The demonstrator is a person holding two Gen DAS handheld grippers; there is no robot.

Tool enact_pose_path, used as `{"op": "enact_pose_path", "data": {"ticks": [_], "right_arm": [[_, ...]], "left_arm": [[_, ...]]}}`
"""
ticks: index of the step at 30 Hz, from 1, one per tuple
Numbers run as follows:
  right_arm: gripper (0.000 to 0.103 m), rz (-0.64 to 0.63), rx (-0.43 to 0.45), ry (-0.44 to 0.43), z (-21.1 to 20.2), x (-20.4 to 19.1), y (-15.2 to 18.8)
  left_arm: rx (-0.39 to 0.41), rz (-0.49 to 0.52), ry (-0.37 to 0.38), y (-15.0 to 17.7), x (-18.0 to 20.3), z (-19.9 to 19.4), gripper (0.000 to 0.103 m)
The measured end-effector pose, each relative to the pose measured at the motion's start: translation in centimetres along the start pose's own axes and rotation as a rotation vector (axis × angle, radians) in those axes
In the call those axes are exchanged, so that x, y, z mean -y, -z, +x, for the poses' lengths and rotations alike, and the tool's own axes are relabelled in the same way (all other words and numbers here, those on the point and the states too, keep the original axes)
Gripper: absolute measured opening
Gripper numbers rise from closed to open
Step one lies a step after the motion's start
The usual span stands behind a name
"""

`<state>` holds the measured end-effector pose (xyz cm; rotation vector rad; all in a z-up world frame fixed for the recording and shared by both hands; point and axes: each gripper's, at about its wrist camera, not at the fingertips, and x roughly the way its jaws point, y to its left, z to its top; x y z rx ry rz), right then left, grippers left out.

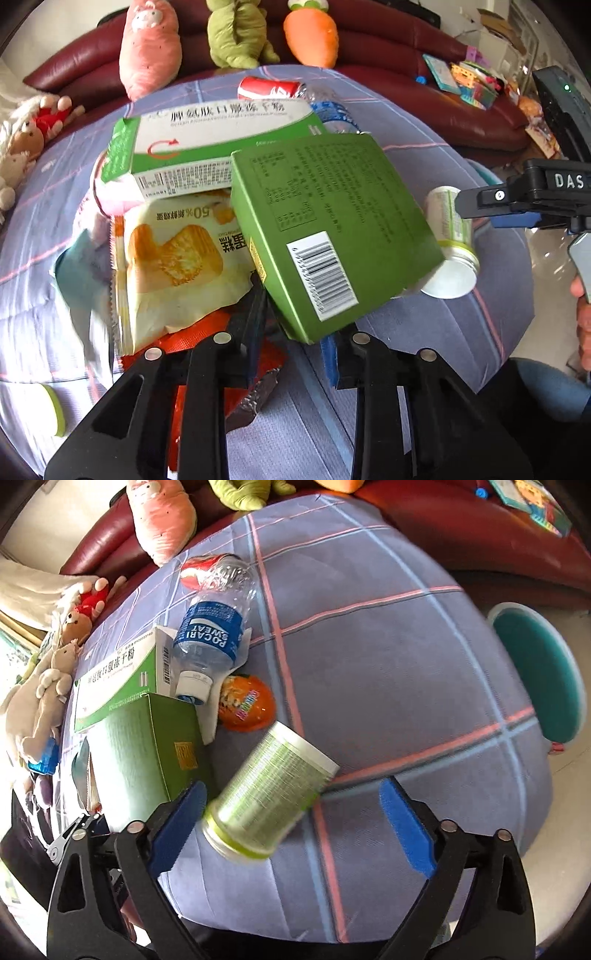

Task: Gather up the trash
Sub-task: 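Grasp the green medicine box with the left gripper while the right gripper grasps the green-white container, then carry both items over the teal bucket and open both grippers to drop them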

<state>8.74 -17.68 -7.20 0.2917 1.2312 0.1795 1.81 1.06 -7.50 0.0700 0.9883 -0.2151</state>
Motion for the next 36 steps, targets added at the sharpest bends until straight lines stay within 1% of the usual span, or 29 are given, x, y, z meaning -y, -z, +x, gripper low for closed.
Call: {"op": "enact_pose_path", "data": {"ticks": [2, 3, 5, 7, 9, 10, 11, 12, 13, 16, 20, 26, 29, 30, 31, 33, 36], "right_arm": [[0.073, 0.003, -0.023, -0.010, 0.7, -0.2, -0.2], [0.073, 0.007, -0.043, -0.023, 1.2, -0.3, -0.1], [0.073, 0.019, -0.062, -0.032, 1.9, -0.2, 0.0], [0.072, 0.040, -0.085, -0.054, 2.6, 0.0, -0.1], [0.073, 0.031, -0.087, -0.054, 3.1, 0.0, -0.1], [0.073, 0.031, -0.094, -0.061, 3.4, 0.0, -0.2], [0.071, 0.036, -0.106, -0.071, 3.7, 0.2, -0.1], [0.063, 0.018, -0.083, -0.081, 3.4, 0.0, -0.1], [0.053, 0.001, -0.082, -0.105, 3.2, -0.1, -0.1], [0.052, -0.019, -0.040, -0.099, 2.2, 0.3, -0.1], [0.052, -0.002, -0.017, -0.111, 0.8, 1.7, -0.1], [0.052, 0.044, 0.065, -0.108, -2.4, 5.2, -0.6], [0.052, 0.072, 0.124, -0.090, -4.5, 7.7, -0.9], [0.052, 0.086, 0.155, -0.071, -5.5, 9.1, -1.1], [0.052, 0.095, 0.171, -0.058, -6.1, 10.0, -1.2], [0.052, 0.125, 0.205, -0.021, -7.5, 12.7, -1.5], [0.052, 0.173, 0.236, 0.029, -9.2, 16.9, -2.1]], "left_arm": [[-0.001, -0.019, 0.010, 0.1, -0.4, 0.0, 0.028], [-0.002, -0.027, 0.013, 0.0, -0.6, 0.1, 0.029], [-0.005, -0.042, 0.018, -0.1, -0.8, 0.2, 0.034], [-0.009, -0.046, 0.026, -0.1, -0.8, 0.5, 0.034], [-0.008, -0.048, 0.025, -0.1, -0.7, 0.6, 0.033], [-0.005, -0.046, 0.018, -0.1, -0.6, 0.6, 0.019], [-0.007, -0.042, 0.008, -0.2, -0.4, 0.6, 0.010], [-0.007, -0.043, 0.008, -0.2, -0.3, 0.6, 0.007], [-0.006, -0.050, 0.018, -0.3, -0.3, 0.4, 0.005], [0.013, -0.053, 0.007, -0.6, -0.1, -0.3, 0.004], [0.031, -0.057, 0.014, -1.4, 0.5, -1.7, 0.004], [0.057, -0.052, 0.040, -3.9, 2.3, -3.8, 0.004], [0.072, -0.013, 0.053, -5.9, 4.4, -4.3, 0.004], [0.077, 0.002, 0.055, -6.4, 5.0, -4.2, 0.004], [0.085, 0.033, 0.057, -7.3, 6.4, -4.0, 0.004], [0.086, 0.065, 0.070, -8.3, 8.2, -3.2, 0.004], [0.063, 0.120, 0.115, -10.6, 12.3, -0.8, 0.004]]}}
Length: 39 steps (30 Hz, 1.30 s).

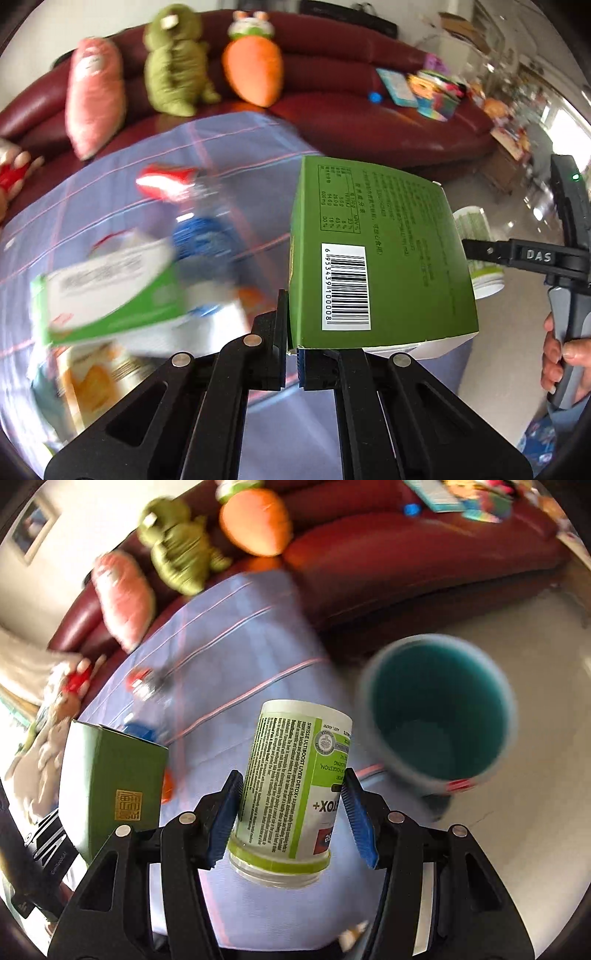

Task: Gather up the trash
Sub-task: 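Carry both items over the teal bucket and open both grippers to drop them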

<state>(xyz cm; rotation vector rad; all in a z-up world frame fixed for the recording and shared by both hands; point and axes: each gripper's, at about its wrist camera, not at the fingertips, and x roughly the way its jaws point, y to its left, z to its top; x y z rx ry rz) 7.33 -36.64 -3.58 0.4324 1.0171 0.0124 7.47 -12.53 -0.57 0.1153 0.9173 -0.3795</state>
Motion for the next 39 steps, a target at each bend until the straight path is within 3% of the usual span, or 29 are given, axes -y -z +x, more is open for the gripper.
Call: {"op": "enact_pose_path", "data": {"ticks": [6, 15, 20, 26, 39], "right_arm": [[0.053, 0.071, 0.045, 0.099, -1.2, 7.4, -2.9], [0.053, 0.177, 0.011, 0.161, 0.8, 15.2, -6.3], [0.053, 0.187, -0.021, 0.184, 2.7, 16.8, -7.7], [0.053, 0.171, -0.056, 0.181, 4.6, 16.7, -8.3], [0.053, 0.165, -0.109, 0.212, 6.0, 17.4, -7.2]], "left_arm": [[-0.049, 0.145, 0.048, -4.7, 7.5, 6.4, 0.004], [-0.176, 0.296, 0.073, -9.6, 15.7, 15.9, 0.005], [-0.258, 0.314, 0.078, -10.2, 16.8, 19.8, 0.017], [-0.244, 0.310, 0.092, -10.4, 17.2, 20.6, 0.040], [-0.237, 0.256, 0.100, -9.9, 16.0, 20.3, 0.054]]}}
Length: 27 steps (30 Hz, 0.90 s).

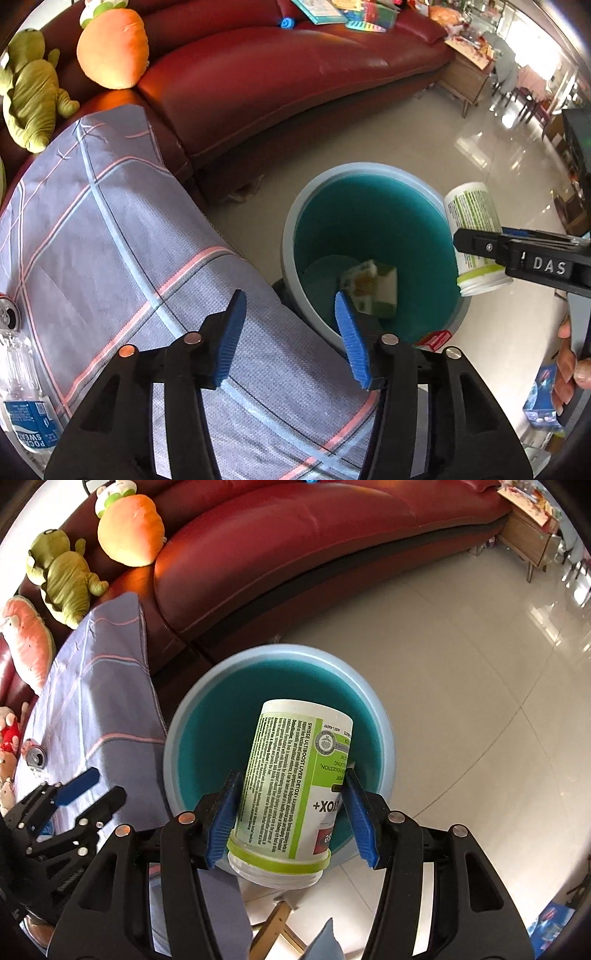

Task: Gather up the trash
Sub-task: 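Carry both items over the teal bucket and open both grippers to drop them, then move both open grippers back over the table trash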

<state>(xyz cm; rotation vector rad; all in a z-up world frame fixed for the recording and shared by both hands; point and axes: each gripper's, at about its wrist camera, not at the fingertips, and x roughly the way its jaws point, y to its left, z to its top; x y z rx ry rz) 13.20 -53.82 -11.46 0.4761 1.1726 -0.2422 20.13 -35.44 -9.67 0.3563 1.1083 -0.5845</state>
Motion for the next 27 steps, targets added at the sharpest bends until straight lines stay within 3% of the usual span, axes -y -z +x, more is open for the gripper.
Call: {"op": "enact_pose_path", "data": {"ticks": [10, 16, 19, 24, 27], "right_arm": [[0.053, -0.029, -0.058, -0.033, 2.2, -2.1, 0.2], [0.054, -0.086, -0.064, -0.046, 3.0, -5.2, -1.1], [0.069, -0.100, -0.059, -0.049, 2.8, -6.4, -1.7], [0.070, -0.128, -0.046, -0.027, 1.9, -7.9, -1.9], [0.075, -0.123, -0.044, -0.012, 1.3, -7.8, -1.4]], "left_arm": [[0.044, -0.045, 0.024, 0.7, -1.2, -1.9, 0.060], [0.104, -0.095, 0.023, 1.2, -3.5, -4.3, 0.070], [0.118, -0.123, 0.023, 1.3, -4.6, -4.9, 0.079], [0.120, -0.135, 0.027, 2.4, -5.3, -5.3, 0.082], [0.118, -0.138, 0.036, 3.1, -5.6, -5.4, 0.082]]}}
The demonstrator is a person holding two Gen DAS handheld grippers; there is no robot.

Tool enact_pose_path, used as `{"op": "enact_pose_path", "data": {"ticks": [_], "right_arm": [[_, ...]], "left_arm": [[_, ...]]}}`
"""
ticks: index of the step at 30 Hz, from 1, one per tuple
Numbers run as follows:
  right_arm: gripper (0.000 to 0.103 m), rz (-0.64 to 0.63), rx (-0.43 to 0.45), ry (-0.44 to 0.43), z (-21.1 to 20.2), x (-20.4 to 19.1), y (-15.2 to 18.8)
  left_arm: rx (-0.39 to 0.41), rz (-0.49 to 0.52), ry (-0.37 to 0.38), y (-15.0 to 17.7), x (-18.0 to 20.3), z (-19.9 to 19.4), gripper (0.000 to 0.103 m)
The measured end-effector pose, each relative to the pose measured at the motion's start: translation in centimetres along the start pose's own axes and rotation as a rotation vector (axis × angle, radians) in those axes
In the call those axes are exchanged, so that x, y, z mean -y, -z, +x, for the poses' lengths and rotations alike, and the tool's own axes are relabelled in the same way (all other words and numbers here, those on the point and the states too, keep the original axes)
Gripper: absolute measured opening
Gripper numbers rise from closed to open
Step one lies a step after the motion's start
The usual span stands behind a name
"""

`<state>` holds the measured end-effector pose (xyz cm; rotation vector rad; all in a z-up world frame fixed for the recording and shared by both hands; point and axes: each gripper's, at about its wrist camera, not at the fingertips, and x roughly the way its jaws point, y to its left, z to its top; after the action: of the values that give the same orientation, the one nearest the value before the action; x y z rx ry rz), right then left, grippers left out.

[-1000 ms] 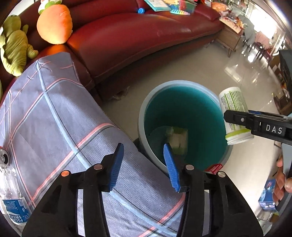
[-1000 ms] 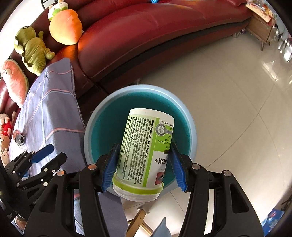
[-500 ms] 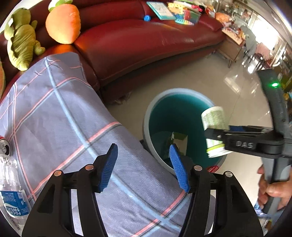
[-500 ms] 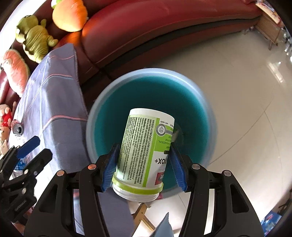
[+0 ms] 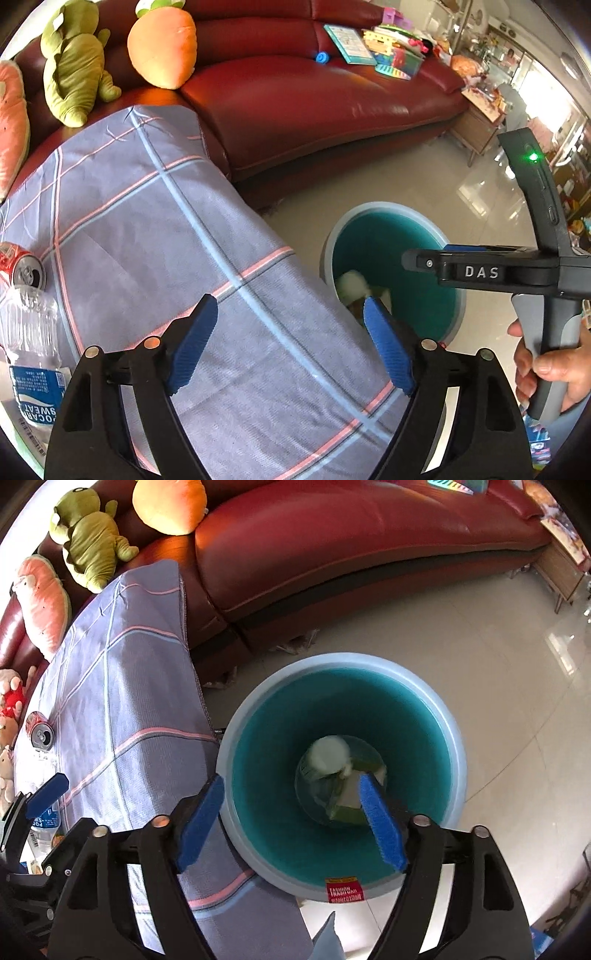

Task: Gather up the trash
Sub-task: 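Move both open grippers back over the table trash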

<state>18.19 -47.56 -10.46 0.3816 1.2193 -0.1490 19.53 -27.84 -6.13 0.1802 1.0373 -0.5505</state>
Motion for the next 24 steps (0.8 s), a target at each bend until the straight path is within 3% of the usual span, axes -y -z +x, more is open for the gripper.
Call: {"op": "enact_pose_path", "data": {"ticks": [15, 18, 24], "right_arm": [[0.077, -0.004, 0.003, 0.037, -2.7, -2.8, 3.4], [0.084, -0.040, 0.004, 0.029, -3.6, -4.7, 4.2], [0.084, -0.126, 0.011, 0.007, -4.9, -10.0, 5.3]], "left_arm": [[0.055, -0.033, 0.012, 3.4, -3.3, -4.3, 0.086], [0.068, -0.043, 0.006, 4.4, -4.4, -5.6, 0.086], [0.102, -0.052, -0.044, 6.7, -8.3, -9.8, 0.089]]}}
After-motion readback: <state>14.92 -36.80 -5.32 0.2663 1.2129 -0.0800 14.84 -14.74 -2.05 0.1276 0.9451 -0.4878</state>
